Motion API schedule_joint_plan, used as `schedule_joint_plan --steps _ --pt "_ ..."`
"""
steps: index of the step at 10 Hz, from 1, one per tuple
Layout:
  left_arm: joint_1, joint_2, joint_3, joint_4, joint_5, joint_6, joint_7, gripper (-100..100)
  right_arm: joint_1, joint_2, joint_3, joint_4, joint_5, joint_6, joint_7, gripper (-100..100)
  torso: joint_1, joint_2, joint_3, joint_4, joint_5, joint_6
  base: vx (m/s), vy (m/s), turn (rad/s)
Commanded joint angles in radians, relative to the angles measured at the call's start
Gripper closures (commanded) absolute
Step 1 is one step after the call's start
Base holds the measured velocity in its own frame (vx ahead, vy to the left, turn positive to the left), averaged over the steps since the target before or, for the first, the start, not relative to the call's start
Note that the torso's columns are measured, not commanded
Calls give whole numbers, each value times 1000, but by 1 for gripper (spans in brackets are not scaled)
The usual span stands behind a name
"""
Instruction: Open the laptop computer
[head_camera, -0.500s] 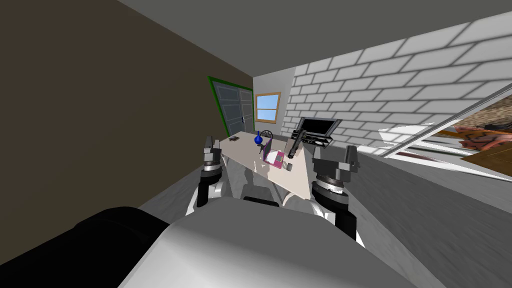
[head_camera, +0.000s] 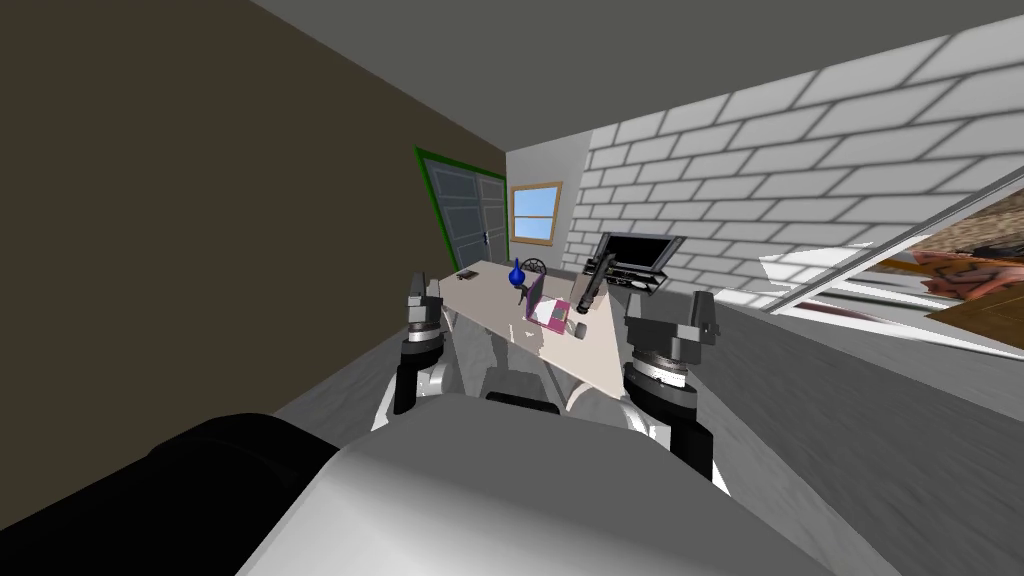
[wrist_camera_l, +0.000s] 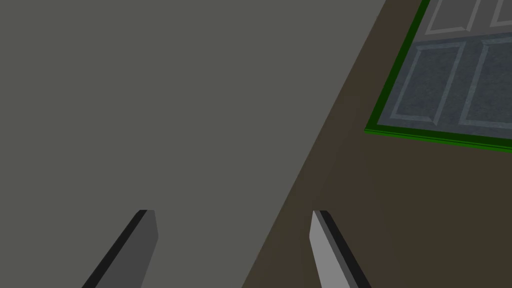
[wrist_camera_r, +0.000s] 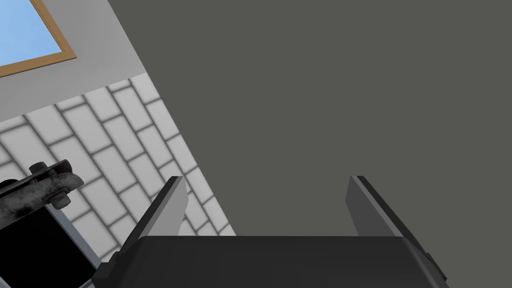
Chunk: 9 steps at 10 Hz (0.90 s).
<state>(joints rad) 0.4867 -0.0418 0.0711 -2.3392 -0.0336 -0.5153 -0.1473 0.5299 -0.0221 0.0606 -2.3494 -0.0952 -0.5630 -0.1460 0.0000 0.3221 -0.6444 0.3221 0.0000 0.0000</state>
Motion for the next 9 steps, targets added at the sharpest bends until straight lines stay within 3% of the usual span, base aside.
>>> schedule_joint_plan --steps 1,4,5,6,9 --pt "0 0 0 0 0 0 0 0 0 0 0 0 0 0 0 0 0 74 -147 74 0 0 0 0 0" --pt "0 0 0 0 0 0 0 0 0 0 0 0 0 0 0 0 0 296 -590 295 0 0 0 0 0" --pt "0 0 0 0 0 0 0 0 -2 -28 -3 5 7 5 7 -100 0 369 -738 369 0 0 13 17 1" --pt "0 0 0 0 0 0 0 0 -4 -47 -7 10 15 11 14 -100 1 403 -807 402 0 0 17 38 0" --pt "0 0 0 0 0 0 0 0 -12 -105 -24 34 49 36 47 -100 2 415 -832 415 1 0 24 71 0"
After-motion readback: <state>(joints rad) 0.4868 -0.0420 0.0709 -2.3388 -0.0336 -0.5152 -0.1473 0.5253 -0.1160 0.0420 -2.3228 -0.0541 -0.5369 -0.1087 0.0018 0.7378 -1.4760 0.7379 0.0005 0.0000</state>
